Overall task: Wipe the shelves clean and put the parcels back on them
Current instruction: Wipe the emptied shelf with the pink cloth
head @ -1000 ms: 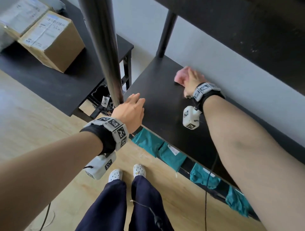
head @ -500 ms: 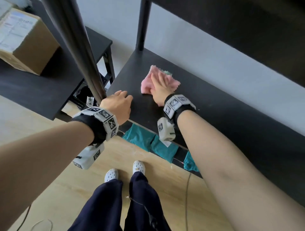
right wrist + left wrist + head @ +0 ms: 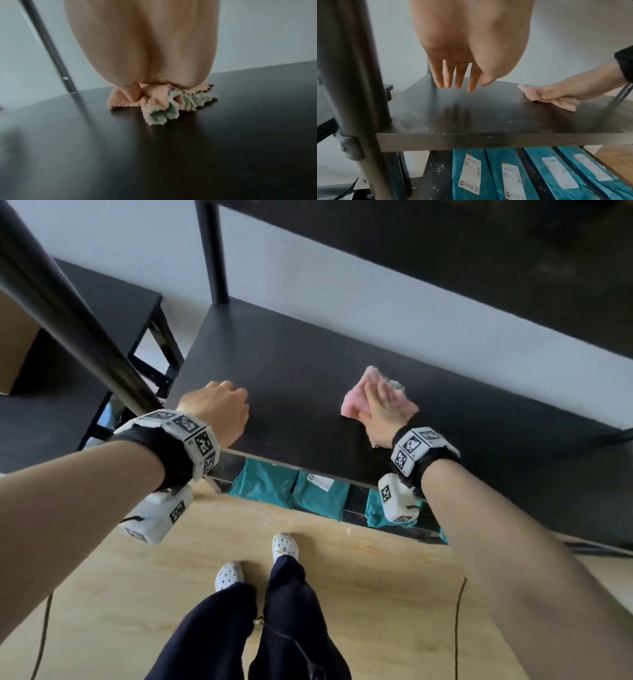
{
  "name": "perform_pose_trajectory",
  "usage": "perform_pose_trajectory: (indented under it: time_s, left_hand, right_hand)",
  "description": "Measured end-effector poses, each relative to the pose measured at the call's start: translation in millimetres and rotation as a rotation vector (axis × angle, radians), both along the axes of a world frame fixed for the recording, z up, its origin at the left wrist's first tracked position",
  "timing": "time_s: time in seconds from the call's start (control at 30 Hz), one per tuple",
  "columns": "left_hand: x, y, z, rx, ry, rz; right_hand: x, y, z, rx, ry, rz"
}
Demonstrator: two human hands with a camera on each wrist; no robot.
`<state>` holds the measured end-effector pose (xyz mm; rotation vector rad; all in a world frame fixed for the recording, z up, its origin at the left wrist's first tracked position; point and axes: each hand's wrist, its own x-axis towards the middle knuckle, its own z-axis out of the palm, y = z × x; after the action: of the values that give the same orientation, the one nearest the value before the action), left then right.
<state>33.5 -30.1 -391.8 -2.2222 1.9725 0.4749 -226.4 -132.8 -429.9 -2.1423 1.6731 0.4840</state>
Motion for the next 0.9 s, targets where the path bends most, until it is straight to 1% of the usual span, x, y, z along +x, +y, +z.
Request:
perform_pose_trajectory:
  time_s: [0.1,0.17,0.23,0.37,0.47,0.53,0.6,0.67,0.7,0.77,0.83,0.9]
  left_hand:
    - [-7,-1,1,-0.017,0.015,-0.02]
    - [-10,0,1,-0.047,0.026,-0.013]
    - [-11,2,0,-0.064,0.024,0.002]
    - [-8,6,-4,-0.054,-0.012,0.045]
    - [-14,10,-5,-0.03,-0.038,0.083]
    - [-23,11,-5,-0.045,-0.045,0.094]
    - [-36,11,-3,-0.064,-0.046,0.097]
    - [-52,6,-2,-0.082,-0.036,0.089]
    - [-61,2,-1,-0.088,-0.03,0.08]
    - [-80,-5,2,-0.097,-0.019,0.052]
    - [-98,-9,5,-0.097,-0.025,0.033]
    - [-110,-10,5,-0.097,-0.045,0.015]
  right_hand:
    - [41,7,-11,0.069,-0.084,0.108]
    - [64,-6,-15,0.046,-0.116,0.163]
    - [69,-28,-13,0.002,-0.141,0.157]
    - [38,-69,-2,-0.096,-0.138,-0.011]
    - [-12,-96,-2,-0.102,-0.052,-0.111]
    - [-49,-99,2,-0.098,-0.01,-0.149]
    - [-82,-93,5,-0.142,0.017,-0.182]
    - [-109,-76,5,-0.15,0.052,-0.175]
    - [-115,-63,3,-0.132,0.073,-0.165]
    - [-110,-38,-2,-0.061,0.034,-0.145]
    - [-91,-21,-7,0.014,-0.065,-0.049]
    - [-75,-21,-10,0.036,-0.117,0.041]
